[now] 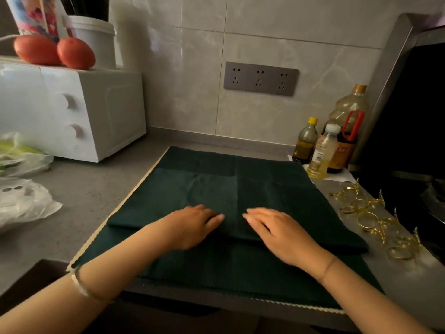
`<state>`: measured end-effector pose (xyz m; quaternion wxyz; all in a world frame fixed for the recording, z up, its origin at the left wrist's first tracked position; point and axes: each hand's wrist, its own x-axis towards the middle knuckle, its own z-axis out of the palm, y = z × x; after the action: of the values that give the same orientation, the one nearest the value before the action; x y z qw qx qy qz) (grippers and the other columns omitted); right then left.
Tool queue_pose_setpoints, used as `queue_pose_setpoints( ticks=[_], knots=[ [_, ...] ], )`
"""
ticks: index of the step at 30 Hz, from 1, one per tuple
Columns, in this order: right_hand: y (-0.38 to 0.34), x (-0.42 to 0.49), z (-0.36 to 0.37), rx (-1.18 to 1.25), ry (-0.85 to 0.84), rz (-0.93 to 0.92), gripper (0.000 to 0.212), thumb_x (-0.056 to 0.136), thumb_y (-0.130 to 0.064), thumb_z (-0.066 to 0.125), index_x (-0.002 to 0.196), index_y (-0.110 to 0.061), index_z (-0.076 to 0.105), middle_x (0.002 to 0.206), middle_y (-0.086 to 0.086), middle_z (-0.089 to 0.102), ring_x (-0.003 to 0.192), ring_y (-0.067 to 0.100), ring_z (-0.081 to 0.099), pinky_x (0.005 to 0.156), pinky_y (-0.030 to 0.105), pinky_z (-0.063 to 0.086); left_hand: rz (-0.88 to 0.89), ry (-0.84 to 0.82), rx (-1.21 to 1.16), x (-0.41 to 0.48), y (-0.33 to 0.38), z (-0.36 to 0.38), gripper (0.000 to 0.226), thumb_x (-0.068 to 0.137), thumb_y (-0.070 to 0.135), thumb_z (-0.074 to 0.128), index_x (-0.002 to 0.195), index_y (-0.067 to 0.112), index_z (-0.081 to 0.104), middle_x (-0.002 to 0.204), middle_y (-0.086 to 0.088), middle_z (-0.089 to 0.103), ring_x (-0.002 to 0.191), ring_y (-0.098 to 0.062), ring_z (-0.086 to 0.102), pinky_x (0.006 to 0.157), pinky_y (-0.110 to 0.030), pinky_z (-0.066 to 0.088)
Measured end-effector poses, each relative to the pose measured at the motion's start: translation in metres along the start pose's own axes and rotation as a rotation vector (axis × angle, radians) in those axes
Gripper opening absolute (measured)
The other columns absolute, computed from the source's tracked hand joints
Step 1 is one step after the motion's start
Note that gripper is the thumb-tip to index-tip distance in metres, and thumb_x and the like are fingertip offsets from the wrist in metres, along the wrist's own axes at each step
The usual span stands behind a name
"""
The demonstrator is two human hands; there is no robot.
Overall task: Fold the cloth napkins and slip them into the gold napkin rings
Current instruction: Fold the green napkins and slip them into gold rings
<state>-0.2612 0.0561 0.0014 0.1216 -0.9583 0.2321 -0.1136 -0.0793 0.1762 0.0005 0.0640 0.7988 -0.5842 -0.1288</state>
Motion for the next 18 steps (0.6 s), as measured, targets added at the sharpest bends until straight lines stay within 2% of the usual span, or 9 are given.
queue_pose_setpoints(
  ticks=[2,4,6,8,11,14,18],
  knots=[
    [-0.013,0.025,0.008,-0.018,0.074,0.054,0.041,0.103,-0.032,0.029,0.141,-0.025,0.042,0.151,-0.009,0.033,0.138,0.006,0.027,0.111,0.021,0.016,-0.047,0.127,0.021,0.019,0.009,-0.001,0.046,0.103,0.039,0.024,0.14,0.018,0.041,0.146,-0.005,0.04,0.134,-0.025,0.038,0.111,-0.04,0.03],
    [-0.024,0.051,0.02,-0.056,0.053,0.142,0.044,0.103,-0.024,0.027,0.146,-0.019,0.033,0.156,-0.002,0.022,0.143,0.013,0.018,0.116,0.031,0.011,-0.108,0.135,0.068,0.036,0.016,0.006,0.047,0.104,0.03,0.022,0.147,0.014,0.029,0.155,-0.005,0.027,0.142,-0.027,0.025,0.115,-0.043,0.021],
    [-0.029,0.067,0.035,-0.106,-0.04,0.236,0.047,0.102,-0.022,0.027,0.149,-0.016,0.022,0.159,0.0,0.011,0.146,0.018,0.008,0.118,0.039,0.006,-0.159,0.088,0.083,0.049,0.019,0.02,0.05,0.104,0.029,0.019,0.151,0.011,0.016,0.16,-0.005,0.013,0.147,-0.027,0.011,0.117,-0.047,0.011],
    [-0.025,0.068,0.048,-0.11,-0.102,0.3,0.049,0.103,-0.026,0.024,0.15,-0.018,0.016,0.159,-0.001,0.006,0.146,0.019,0.003,0.118,0.045,0.003,-0.174,0.092,0.077,0.054,0.018,0.034,0.053,0.104,0.033,0.016,0.153,0.014,0.007,0.161,-0.003,0.003,0.148,-0.027,0.001,0.118,-0.049,0.004],
    [-0.007,0.056,0.054,-0.108,-0.087,0.367,0.053,0.102,-0.042,0.017,0.151,-0.026,0.009,0.159,-0.004,0.0,0.146,0.024,-0.003,0.116,0.052,-0.003,-0.151,0.152,0.063,0.054,0.014,0.042,0.055,0.103,0.043,0.014,0.153,0.025,0.002,0.161,0.001,-0.003,0.148,-0.024,-0.006,0.117,-0.05,-0.004],
    [0.025,0.041,0.044,-0.128,-0.09,0.484,0.057,0.099,-0.05,0.013,0.151,-0.028,0.003,0.159,-0.002,-0.006,0.146,0.028,-0.008,0.115,0.053,-0.006,-0.115,0.135,0.072,0.052,0.009,0.04,0.054,0.099,0.055,0.014,0.15,0.043,0.001,0.161,0.001,-0.004,0.147,-0.025,-0.009,0.115,-0.052,-0.008],
    [0.077,0.01,0.024,-0.162,-0.058,0.586,0.061,0.099,-0.051,0.012,0.152,-0.021,0.0,0.159,0.001,-0.007,0.146,0.022,-0.006,0.118,0.044,-0.003,-0.086,0.121,0.08,0.049,0.01,0.041,0.057,0.094,0.065,0.015,0.147,0.051,0.0,0.161,0.001,-0.005,0.147,-0.027,-0.01,0.115,-0.054,-0.009]
  ],
)
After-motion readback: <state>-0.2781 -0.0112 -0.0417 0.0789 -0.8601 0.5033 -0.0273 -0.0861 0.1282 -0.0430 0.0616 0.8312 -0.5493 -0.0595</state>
